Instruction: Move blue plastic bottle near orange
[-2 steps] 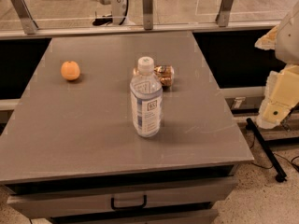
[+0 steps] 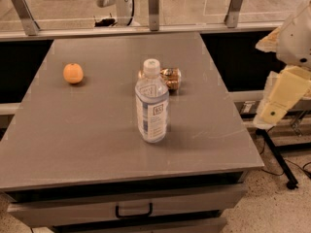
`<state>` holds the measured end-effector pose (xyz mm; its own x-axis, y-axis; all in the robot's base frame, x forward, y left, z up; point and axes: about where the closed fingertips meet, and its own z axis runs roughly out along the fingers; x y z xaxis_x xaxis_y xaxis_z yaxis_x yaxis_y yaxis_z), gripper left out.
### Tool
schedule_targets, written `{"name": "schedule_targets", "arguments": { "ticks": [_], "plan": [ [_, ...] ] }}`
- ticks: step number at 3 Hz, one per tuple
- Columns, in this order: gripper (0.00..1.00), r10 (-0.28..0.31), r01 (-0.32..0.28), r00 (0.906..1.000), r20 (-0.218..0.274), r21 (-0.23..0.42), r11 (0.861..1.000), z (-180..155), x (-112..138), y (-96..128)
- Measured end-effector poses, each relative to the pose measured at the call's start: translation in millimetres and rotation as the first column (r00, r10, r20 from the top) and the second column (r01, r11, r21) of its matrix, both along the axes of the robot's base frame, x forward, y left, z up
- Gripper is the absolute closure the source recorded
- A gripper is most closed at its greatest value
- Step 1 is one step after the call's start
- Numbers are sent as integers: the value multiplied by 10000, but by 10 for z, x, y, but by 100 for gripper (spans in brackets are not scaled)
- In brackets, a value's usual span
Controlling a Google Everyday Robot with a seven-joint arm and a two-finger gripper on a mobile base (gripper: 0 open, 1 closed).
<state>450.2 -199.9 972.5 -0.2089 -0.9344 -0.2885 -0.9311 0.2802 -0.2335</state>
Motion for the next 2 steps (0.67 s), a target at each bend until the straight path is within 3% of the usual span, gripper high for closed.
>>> {"name": "schedule_targets", "arguments": {
  "ticks": [1, 2],
  "plan": [
    [0, 317, -356, 9992, 243, 1831, 9825, -138, 199, 387],
    [0, 713, -991, 9936, 873, 3759, 9213, -241, 311, 821]
  ]
}}
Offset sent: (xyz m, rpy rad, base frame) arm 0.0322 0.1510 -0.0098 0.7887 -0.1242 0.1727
